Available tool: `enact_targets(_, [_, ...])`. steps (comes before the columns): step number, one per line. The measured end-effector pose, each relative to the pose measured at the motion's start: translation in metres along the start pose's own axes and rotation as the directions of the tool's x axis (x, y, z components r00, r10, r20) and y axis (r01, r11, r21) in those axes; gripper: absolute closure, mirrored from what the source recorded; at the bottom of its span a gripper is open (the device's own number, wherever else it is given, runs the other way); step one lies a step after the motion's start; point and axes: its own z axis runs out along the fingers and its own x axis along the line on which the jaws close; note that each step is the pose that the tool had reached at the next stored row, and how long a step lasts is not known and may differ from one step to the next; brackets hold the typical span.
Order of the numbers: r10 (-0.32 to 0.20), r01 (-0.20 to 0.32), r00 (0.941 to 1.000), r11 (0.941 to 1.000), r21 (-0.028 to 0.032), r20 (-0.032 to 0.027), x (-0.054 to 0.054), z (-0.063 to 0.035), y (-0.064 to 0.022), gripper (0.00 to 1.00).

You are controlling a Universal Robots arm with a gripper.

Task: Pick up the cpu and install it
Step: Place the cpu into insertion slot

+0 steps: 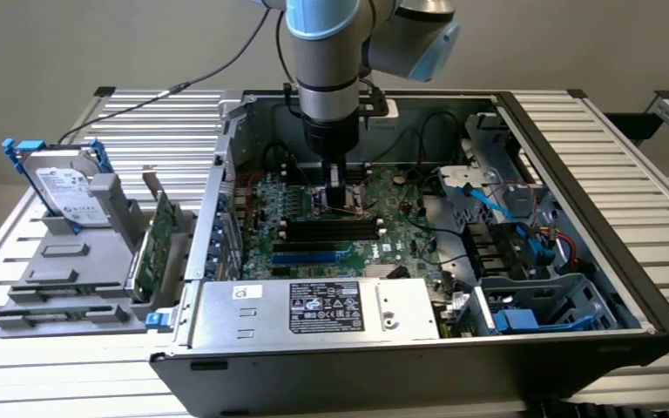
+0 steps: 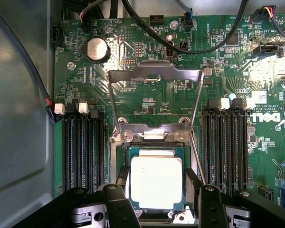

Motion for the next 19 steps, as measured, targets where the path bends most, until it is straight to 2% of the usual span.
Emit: enact_targets(19, [0.004, -0.004, 1.0, 1.0, 0.0016, 0.0007, 0.0019, 0.0023, -0.0004, 0.45])
